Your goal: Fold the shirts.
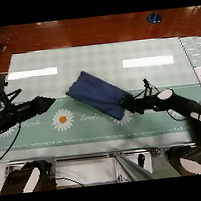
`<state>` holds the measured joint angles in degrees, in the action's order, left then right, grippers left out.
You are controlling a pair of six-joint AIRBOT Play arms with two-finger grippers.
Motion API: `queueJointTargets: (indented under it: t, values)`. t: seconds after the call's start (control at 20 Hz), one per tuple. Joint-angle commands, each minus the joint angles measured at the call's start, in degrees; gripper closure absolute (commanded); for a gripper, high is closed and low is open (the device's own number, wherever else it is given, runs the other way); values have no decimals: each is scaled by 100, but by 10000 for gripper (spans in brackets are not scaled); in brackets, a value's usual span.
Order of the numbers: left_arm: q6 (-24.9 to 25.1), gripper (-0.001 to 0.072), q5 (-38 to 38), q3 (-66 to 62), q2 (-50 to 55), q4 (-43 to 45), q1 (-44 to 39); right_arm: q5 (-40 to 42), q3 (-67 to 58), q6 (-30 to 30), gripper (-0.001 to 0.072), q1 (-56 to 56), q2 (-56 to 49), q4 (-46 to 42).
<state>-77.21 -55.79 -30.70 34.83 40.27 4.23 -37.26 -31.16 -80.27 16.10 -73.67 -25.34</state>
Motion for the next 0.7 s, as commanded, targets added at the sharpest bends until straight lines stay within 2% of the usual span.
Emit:
queueJointTargets:
  t: [0.0, 0.1, 0.25, 0.4, 0.65]
  values:
    - [-2, 689, -26, 0, 2, 2, 2, -702, -879, 1110, 692, 13, -407, 378]
    - [-2, 689, -28, 0, 2, 2, 2, -1117, -1561, 1062, 692, 13, -402, 4]
    - [0, 689, -28, 0, 2, 2, 2, -1606, -2627, 514, 692, 4, -262, -940]
    - [2, 689, -31, 0, 2, 4, 2, -1768, -3504, -131, 692, -144, 232, -1971]
    - [2, 689, -22, 0, 2, 2, 2, -2603, -4540, -859, 692, -1176, 1073, -2769]
